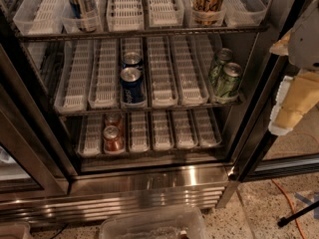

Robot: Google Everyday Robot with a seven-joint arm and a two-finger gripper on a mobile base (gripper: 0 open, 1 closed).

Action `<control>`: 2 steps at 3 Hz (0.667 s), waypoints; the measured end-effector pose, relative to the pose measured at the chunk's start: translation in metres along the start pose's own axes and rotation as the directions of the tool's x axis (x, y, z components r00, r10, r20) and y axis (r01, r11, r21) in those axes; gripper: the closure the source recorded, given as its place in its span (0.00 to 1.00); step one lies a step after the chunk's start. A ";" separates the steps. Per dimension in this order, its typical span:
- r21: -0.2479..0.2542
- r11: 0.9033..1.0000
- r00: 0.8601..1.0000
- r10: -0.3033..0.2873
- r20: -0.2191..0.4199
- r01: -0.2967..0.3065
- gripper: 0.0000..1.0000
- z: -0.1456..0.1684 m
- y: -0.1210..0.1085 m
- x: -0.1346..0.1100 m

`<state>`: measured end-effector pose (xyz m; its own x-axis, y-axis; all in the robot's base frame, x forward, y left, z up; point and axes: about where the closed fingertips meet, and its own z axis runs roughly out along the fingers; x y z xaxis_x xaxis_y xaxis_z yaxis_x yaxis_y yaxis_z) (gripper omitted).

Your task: Pick orange can from top shelf of fridge

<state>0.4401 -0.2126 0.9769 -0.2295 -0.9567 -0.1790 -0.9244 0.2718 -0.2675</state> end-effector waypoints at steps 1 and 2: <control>0.015 1.000 1.000 0.010 0.029 -0.011 0.00 0.003 0.008 -0.017; 0.011 1.000 0.991 0.021 0.134 -0.023 0.00 0.011 0.017 -0.033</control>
Offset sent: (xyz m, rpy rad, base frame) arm -0.0087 0.0709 -0.0153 0.3182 -0.0665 0.0500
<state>0.4355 -0.1753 0.9679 -0.2059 -0.9283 -0.3096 -0.9156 0.2944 -0.2738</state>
